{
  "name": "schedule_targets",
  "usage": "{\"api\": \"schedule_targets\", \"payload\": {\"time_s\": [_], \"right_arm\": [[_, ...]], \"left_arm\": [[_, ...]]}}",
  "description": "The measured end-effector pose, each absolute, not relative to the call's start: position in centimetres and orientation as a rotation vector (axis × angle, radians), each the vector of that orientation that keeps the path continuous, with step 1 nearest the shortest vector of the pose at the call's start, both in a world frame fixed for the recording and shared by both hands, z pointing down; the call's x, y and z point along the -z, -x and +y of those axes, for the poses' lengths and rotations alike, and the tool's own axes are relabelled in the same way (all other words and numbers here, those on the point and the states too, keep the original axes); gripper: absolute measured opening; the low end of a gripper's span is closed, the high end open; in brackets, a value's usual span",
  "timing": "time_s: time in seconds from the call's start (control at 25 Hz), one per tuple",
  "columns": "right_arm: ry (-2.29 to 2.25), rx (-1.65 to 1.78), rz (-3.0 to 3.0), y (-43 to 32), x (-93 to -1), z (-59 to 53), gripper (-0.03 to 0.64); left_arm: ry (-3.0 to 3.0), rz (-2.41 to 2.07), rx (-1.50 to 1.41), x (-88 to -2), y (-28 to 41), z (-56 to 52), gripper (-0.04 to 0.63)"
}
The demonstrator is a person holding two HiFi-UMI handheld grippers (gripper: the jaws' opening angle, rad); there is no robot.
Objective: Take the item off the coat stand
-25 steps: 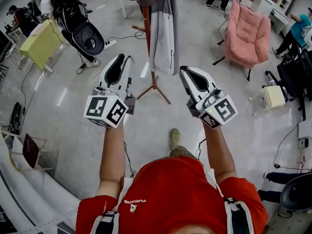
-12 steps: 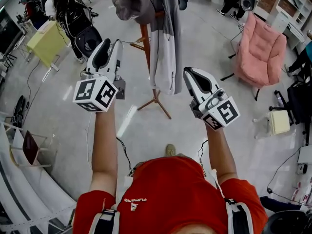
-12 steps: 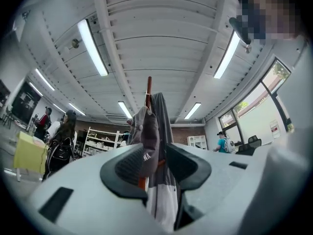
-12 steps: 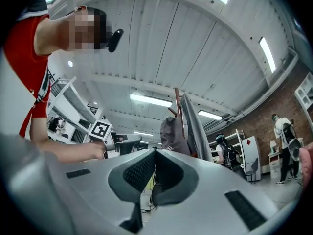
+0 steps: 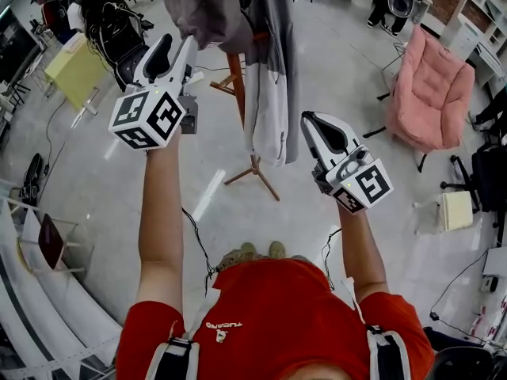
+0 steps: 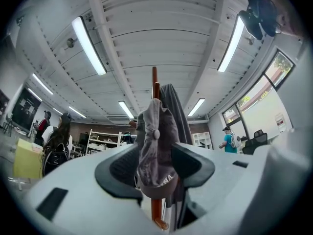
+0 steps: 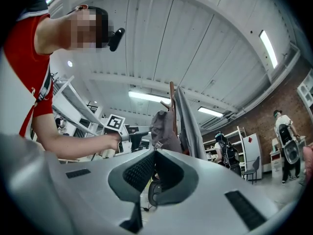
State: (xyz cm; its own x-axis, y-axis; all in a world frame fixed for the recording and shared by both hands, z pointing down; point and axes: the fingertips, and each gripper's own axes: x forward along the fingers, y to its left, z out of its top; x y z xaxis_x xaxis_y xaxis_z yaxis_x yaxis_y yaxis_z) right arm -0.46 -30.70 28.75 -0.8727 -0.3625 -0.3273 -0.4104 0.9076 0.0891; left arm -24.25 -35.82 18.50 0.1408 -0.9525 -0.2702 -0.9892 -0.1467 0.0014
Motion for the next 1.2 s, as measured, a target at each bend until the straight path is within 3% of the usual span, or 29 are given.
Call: {"api": "schedule_targets", "payload": {"time_s": [0.4, 0.44, 0.56, 0.6, 1.2], "right_arm": [[0.690, -0.245, 2.745, 0.3, -28.4, -32.0, 0.025], [0.700, -0.246, 2.744, 0.2, -28.4, -32.0, 0.025], [0.730, -0.247, 2.739, -0.2, -28.5, -32.3, 0.025], [0.739, -0.247, 2.737, -0.4, -28.6, -32.4, 0.025], [0.688, -0.244, 2.717, 0.5, -27.9, -32.2, 0.025]], "left_arm": [[2.285, 1.863, -0.280, -16.5, 24.5, -41.2, 0.227], [2.279, 1.869, -0.276, -16.3, 24.6, -41.6, 0.212], [2.262, 1.883, -0.310, -15.5, 24.9, -41.9, 0.045], [2.262, 1.881, -0.332, -15.1, 24.9, -41.8, 0.032], [2.187, 1.800, -0.515, -7.6, 25.3, -36.3, 0.026]]}}
